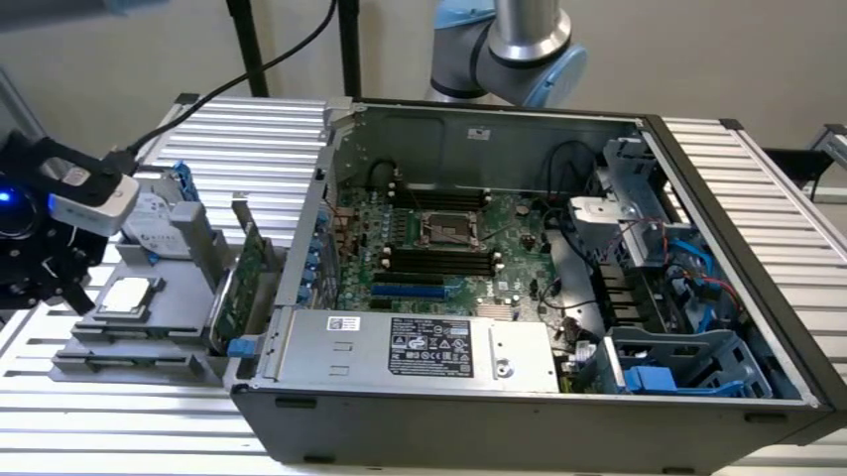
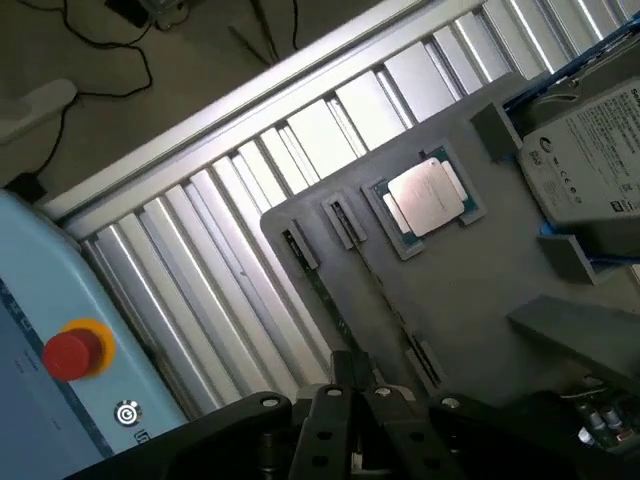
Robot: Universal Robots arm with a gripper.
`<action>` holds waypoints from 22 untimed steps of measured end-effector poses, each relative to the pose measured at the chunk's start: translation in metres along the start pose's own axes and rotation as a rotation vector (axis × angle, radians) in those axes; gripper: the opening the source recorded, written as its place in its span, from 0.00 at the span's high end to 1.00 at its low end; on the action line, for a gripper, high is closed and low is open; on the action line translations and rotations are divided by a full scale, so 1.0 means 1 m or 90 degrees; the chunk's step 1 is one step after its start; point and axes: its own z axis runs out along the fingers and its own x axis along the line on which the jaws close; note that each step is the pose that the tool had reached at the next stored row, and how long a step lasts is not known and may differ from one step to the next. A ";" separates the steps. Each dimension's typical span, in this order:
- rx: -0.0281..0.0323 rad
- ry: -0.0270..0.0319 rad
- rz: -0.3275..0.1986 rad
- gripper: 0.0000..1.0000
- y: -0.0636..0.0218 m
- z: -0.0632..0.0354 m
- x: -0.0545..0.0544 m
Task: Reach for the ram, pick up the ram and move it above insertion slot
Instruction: 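Pick up the ram and move it above insertion slot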
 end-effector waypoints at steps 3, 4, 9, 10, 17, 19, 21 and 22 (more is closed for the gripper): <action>0.0011 0.0010 -0.035 0.89 -0.0001 0.0020 0.000; 0.0014 0.0014 -0.047 0.89 -0.0001 0.0025 0.000; 0.0032 0.0031 -0.104 0.89 -0.0002 0.0057 0.000; 0.0035 0.0036 -0.116 0.89 -0.0002 0.0063 0.000; 0.0061 0.0060 -0.197 0.89 -0.0004 0.0106 0.000; 0.0085 0.0062 -0.220 0.89 -0.0003 0.0115 0.000; 0.0116 0.0059 -0.242 0.89 -0.0004 0.0123 0.000; 0.0135 0.0054 -0.253 0.89 -0.0005 0.0128 0.000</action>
